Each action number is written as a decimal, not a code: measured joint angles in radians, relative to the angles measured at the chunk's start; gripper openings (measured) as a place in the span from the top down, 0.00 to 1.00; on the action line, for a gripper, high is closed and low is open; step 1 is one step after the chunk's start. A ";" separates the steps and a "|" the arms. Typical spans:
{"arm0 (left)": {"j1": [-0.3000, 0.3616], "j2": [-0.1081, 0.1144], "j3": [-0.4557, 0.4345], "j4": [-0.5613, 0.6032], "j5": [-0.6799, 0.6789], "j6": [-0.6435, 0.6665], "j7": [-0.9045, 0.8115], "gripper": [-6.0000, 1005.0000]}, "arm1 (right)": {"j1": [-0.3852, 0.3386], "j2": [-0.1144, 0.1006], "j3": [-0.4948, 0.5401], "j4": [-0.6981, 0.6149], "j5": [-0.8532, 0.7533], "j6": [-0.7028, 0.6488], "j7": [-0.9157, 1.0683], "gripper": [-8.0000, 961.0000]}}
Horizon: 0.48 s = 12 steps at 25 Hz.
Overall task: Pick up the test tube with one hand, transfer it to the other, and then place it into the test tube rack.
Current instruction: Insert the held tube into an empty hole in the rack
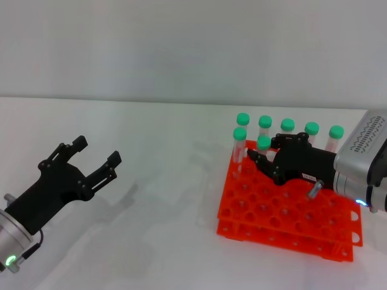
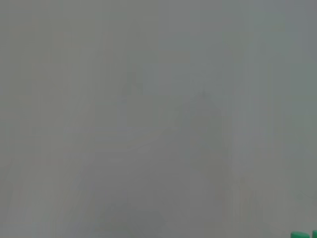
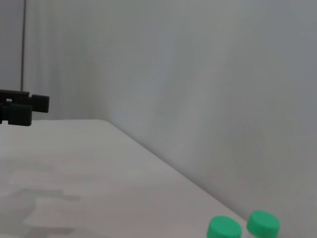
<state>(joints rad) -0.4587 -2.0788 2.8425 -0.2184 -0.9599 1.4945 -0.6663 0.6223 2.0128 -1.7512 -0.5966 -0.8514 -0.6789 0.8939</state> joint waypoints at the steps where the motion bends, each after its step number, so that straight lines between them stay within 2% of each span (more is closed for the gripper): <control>1: 0.000 0.000 0.000 0.000 0.001 0.000 0.000 0.13 | 0.000 0.000 0.001 0.000 0.000 0.000 0.000 0.78; 7: 0.000 0.000 0.000 0.001 0.002 0.001 -0.001 0.13 | -0.003 0.001 0.001 -0.006 0.000 0.001 -0.004 0.57; 12: 0.000 0.000 0.000 0.001 0.003 0.001 -0.001 0.13 | -0.015 0.001 0.001 -0.026 0.000 -0.011 -0.005 0.35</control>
<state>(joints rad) -0.4586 -2.0784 2.8425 -0.2178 -0.9572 1.4958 -0.6673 0.6071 2.0141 -1.7501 -0.6230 -0.8513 -0.6903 0.8890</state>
